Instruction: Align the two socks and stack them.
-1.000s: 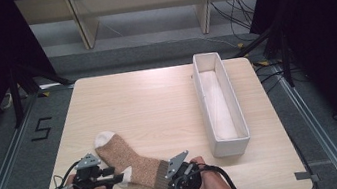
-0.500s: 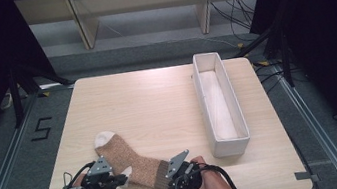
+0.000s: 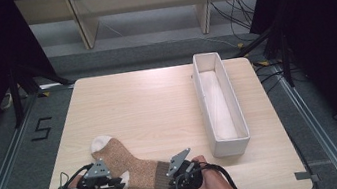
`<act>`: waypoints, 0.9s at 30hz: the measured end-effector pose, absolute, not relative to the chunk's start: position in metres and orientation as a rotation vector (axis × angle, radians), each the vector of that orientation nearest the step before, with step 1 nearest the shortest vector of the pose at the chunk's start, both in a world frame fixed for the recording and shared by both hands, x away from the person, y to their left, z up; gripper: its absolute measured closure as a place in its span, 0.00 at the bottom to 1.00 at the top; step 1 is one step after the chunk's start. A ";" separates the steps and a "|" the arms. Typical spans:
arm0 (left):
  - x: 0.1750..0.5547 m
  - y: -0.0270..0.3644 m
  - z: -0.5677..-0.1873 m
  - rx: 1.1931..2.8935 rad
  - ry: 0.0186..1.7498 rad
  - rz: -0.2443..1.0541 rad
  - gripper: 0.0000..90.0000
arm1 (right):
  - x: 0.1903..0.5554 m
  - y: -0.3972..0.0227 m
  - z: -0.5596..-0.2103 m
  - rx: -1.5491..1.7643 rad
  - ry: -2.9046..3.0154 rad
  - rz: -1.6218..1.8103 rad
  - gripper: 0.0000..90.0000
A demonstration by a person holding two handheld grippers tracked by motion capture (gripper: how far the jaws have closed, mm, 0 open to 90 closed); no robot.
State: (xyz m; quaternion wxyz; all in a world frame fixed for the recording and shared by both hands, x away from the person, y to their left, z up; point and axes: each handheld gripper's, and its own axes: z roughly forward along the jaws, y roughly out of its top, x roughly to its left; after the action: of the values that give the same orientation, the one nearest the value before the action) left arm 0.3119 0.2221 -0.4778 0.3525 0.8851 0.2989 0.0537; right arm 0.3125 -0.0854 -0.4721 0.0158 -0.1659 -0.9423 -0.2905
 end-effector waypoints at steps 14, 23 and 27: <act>0.375 0.258 -0.476 2.146 1.089 0.409 0.67 | 0.331 -0.089 -0.448 -0.645 -2.928 -1.085 0.75; 0.418 0.265 -0.476 2.116 1.181 0.473 0.72 | 0.335 -0.082 -0.460 -0.647 -2.945 -1.000 0.75; 0.426 0.258 -0.487 2.165 1.174 0.454 0.79 | 0.336 -0.081 -0.466 -0.647 -2.960 -0.975 0.75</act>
State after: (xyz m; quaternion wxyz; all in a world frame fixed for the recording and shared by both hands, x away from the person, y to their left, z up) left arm 0.4258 0.2576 -0.4869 0.3133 0.8210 0.4451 0.1723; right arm 0.3355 -0.0813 -0.4663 -0.0208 -0.2032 -0.9297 -0.3064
